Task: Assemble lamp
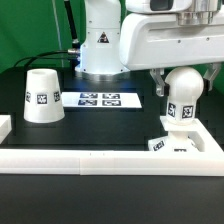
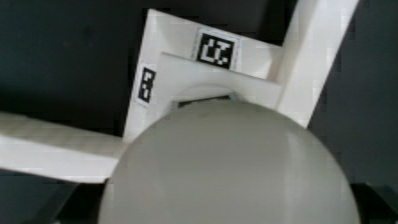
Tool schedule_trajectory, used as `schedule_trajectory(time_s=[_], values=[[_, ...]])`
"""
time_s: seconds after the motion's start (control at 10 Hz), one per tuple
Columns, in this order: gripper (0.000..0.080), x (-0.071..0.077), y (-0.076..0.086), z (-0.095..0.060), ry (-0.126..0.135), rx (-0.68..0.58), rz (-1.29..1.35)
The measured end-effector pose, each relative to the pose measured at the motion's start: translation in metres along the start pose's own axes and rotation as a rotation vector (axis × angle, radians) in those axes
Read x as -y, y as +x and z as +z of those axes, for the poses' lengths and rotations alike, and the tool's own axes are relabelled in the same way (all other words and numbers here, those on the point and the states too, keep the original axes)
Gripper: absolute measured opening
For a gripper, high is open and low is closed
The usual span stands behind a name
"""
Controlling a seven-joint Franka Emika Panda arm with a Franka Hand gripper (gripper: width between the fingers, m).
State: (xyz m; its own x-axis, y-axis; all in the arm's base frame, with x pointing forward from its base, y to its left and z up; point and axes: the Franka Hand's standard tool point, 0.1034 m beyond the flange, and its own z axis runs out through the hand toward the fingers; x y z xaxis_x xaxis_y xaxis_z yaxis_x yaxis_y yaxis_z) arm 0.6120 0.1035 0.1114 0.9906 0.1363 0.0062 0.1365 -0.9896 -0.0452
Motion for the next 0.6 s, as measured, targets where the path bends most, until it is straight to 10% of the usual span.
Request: schedule_trajectory(time_s=[0.6], values=[[0.0579, -0.0011, 0.0001, 0.0001, 0.013, 0.003, 0.51]])
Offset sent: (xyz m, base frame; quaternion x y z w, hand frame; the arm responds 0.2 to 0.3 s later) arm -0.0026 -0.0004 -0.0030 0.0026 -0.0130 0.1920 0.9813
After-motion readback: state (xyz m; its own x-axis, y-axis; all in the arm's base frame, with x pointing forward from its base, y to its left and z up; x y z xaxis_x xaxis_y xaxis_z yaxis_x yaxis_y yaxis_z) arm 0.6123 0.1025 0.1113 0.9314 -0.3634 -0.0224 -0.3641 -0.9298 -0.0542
